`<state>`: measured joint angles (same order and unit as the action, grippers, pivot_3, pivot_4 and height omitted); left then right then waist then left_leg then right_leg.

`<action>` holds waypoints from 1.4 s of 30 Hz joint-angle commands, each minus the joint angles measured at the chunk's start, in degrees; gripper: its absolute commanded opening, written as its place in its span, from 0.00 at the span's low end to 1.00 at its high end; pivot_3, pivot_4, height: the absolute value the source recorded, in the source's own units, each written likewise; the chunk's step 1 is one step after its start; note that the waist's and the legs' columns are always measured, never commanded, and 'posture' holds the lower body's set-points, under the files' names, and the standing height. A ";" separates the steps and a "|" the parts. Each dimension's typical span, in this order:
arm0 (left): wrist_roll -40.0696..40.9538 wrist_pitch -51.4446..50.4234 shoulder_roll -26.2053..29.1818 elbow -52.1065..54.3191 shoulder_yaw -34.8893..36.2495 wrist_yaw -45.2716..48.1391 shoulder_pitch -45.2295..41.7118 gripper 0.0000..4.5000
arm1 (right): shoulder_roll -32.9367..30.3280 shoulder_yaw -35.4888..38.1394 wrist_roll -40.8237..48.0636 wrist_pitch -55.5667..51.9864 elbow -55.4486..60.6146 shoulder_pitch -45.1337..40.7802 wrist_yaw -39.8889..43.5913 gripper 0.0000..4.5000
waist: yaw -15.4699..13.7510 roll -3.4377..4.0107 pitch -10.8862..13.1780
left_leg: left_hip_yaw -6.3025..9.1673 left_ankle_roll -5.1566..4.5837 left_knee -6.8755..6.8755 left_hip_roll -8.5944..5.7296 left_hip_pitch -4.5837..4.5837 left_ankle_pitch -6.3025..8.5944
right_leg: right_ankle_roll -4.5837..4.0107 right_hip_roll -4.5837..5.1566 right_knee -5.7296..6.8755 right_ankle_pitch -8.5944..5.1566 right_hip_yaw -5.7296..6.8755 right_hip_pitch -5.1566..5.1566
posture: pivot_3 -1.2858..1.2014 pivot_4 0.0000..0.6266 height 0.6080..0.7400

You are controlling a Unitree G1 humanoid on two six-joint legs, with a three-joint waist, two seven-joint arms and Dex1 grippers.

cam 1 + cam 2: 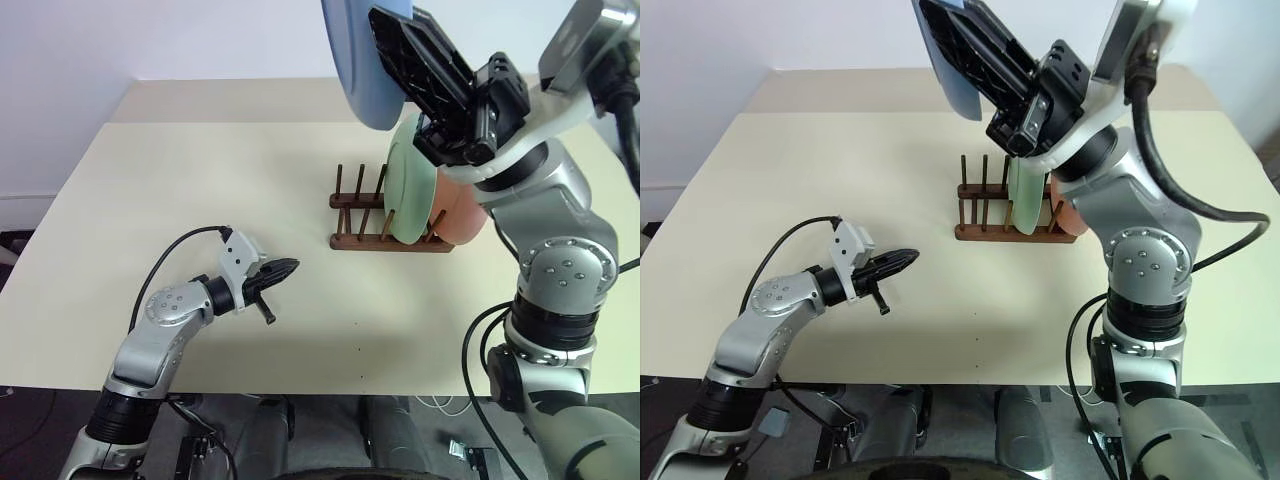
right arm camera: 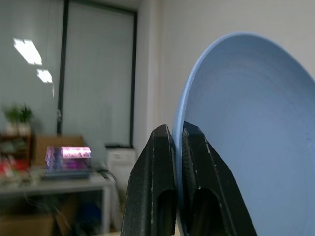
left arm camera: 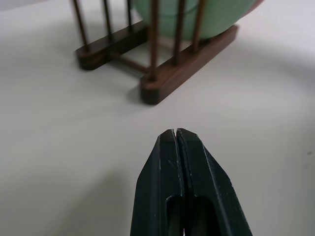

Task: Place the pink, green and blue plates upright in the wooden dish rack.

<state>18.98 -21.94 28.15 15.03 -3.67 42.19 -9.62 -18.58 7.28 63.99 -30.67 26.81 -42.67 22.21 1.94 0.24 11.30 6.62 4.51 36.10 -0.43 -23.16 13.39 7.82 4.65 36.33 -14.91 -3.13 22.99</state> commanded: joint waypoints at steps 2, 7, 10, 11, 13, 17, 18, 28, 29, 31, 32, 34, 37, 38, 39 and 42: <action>-0.05 1.39 0.98 1.19 2.12 -0.30 0.38 0.00 | 5.26 1.56 1.05 0.25 -1.54 4.22 -9.98 0.02 | 0.30 -0.02 -0.02 | 0.00 0.00 -0.05 0.01 0.01 0.00 | 0.00 -0.02 0.03 0.00 -0.01 0.04 | 0.52 0.24 0.96; -0.06 1.53 1.19 0.91 2.33 -0.27 0.36 0.00 | 7.11 3.12 5.38 -1.51 -3.24 7.75 -14.48 0.02 | 0.41 -0.01 -0.01 | -0.02 0.00 -0.06 0.01 -0.09 0.00 | -0.01 -0.01 0.05 0.00 -0.02 0.17 | 0.52 0.24 0.96; -0.13 1.65 1.22 0.73 2.40 -0.31 0.30 0.00 | 7.55 2.60 5.87 -2.45 -3.06 9.18 -15.62 0.02 | 0.61 -0.01 -0.01 | -0.02 0.00 -0.08 0.01 -0.13 0.00 | 0.00 -0.01 0.10 0.00 -0.01 0.24 | 0.52 0.24 0.96; -0.14 1.68 1.21 0.70 2.41 -0.32 0.29 0.00 | 7.59 2.30 5.82 -2.64 -2.82 9.53 -15.73 0.02 | 0.63 -0.01 -0.01 | -0.02 0.00 -0.08 0.01 -0.12 0.00 | -0.01 -0.02 0.10 0.00 -0.01 0.25 | 0.52 0.24 0.96; -0.14 1.74 1.18 0.63 2.42 -0.31 0.28 0.00 | 7.78 1.71 5.86 -3.00 -2.18 10.21 -15.95 0.02 | 0.59 -0.01 -0.01 | -0.02 0.00 -0.09 0.01 -0.12 0.00 | -0.01 -0.03 0.11 0.00 -0.01 0.25 | 0.52 0.24 0.96; -0.20 1.81 1.08 0.56 2.35 -0.32 0.26 0.00 | 8.14 0.89 6.43 -3.65 -1.23 10.93 -16.18 0.02 | 0.59 -0.01 -0.01 | -0.02 0.00 -0.08 0.01 -0.13 0.00 | -0.01 -0.03 0.11 0.00 -0.01 0.25 | 0.52 0.24 0.96; -0.22 1.82 1.06 0.55 2.31 -0.34 0.26 0.00 | 8.15 0.73 6.51 -3.80 -1.11 10.99 -16.13 0.02 | 0.59 -0.01 -0.01 | -0.02 0.00 -0.08 0.01 -0.13 0.00 | -0.01 -0.03 0.11 0.00 -0.01 0.25 | 0.52 0.24 0.96; -0.11 1.97 1.02 0.76 2.12 -0.55 0.47 0.00 | 8.72 0.81 6.50 -4.58 -2.83 12.44 -17.68 0.02 | 0.59 -0.01 -0.01 | -0.02 0.00 -0.07 0.01 -0.13 0.00 | -0.01 -0.03 0.10 0.00 -0.01 0.25 | 0.52 0.24 0.96; -0.13 2.00 1.02 0.70 2.11 -0.57 0.44 0.00 | 8.78 0.78 6.49 -4.63 -2.96 12.56 -17.72 0.02 | 0.59 -0.01 -0.01 | -0.02 0.00 -0.07 0.01 -0.13 0.00 | -0.01 -0.03 0.10 0.00 -0.01 0.25 | 0.52 0.24 0.96; -0.20 2.04 1.01 0.70 2.06 -0.61 0.46 0.00 | 8.88 0.81 6.59 -4.77 -3.03 12.80 -17.87 0.02 | 0.59 -0.01 -0.01 | -0.02 0.00 -0.07 0.01 -0.13 0.00 | -0.01 -0.02 0.10 0.00 -0.02 0.25 | 0.52 0.24 0.96; -0.23 2.06 1.00 0.63 2.03 -0.61 0.42 0.00 | 8.96 0.87 6.64 -4.85 -3.18 12.92 -18.06 0.02 | 0.59 -0.01 -0.01 | -0.02 0.00 -0.07 0.01 -0.13 0.00 | -0.01 -0.02 0.10 0.00 -0.02 0.25 | 0.52 0.24 0.96; -0.30 2.10 1.00 0.58 1.95 -0.63 0.38 0.00 | 9.16 1.06 6.76 -4.89 -3.32 13.10 -18.46 0.02 | 0.59 -0.01 -0.01 | -0.02 0.00 -0.07 0.01 -0.13 0.00 | -0.01 -0.03 0.10 0.00 -0.02 0.26 | 0.52 0.24 0.96; -0.31 2.07 0.95 0.68 1.88 -0.68 0.38 0.00 | 9.21 1.21 6.82 -4.89 -3.24 13.23 -18.76 0.08 | 0.59 -0.01 -0.01 | -0.02 0.00 -0.07 0.01 -0.13 0.00 | -0.01 -0.03 0.10 0.00 -0.02 0.25 | 0.52 0.24 0.96; -0.33 2.07 0.93 0.72 1.84 -0.69 0.38 0.00 | 9.13 1.19 6.76 -4.92 -3.15 13.26 -18.74 0.16 | 0.59 -0.01 -0.01 | -0.02 0.00 -0.07 0.01 -0.13 0.00 | -0.01 -0.02 0.10 0.00 -0.01 0.25 | 0.52 0.24 0.96; -0.32 2.07 0.91 0.77 1.81 -0.69 0.40 0.00 | 9.03 1.10 6.63 -4.97 -3.03 13.29 -18.65 0.24 | 0.59 -0.01 -0.01 | -0.02 0.00 -0.07 0.01 -0.13 0.00 | -0.01 -0.03 0.10 0.00 -0.02 0.25 | 0.52 0.24 0.96; -0.27 2.05 0.88 0.83 1.79 -0.68 0.42 0.00 | 8.65 0.62 6.11 -5.21 -2.63 13.27 -18.30 0.57 | 0.59 -0.01 -0.01 | -0.02 0.00 -0.07 0.01 -0.13 0.00 | -0.01 -0.02 0.10 0.00 -0.01 0.25 | 0.52 0.24 0.96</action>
<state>18.65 -20.92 28.97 14.71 -2.55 41.48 -9.12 -9.99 7.83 69.70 -35.96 22.25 -29.13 3.50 2.53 0.24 11.29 6.60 4.51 36.03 -0.42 -23.28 13.39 7.81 4.63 36.43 -14.91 -3.15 23.24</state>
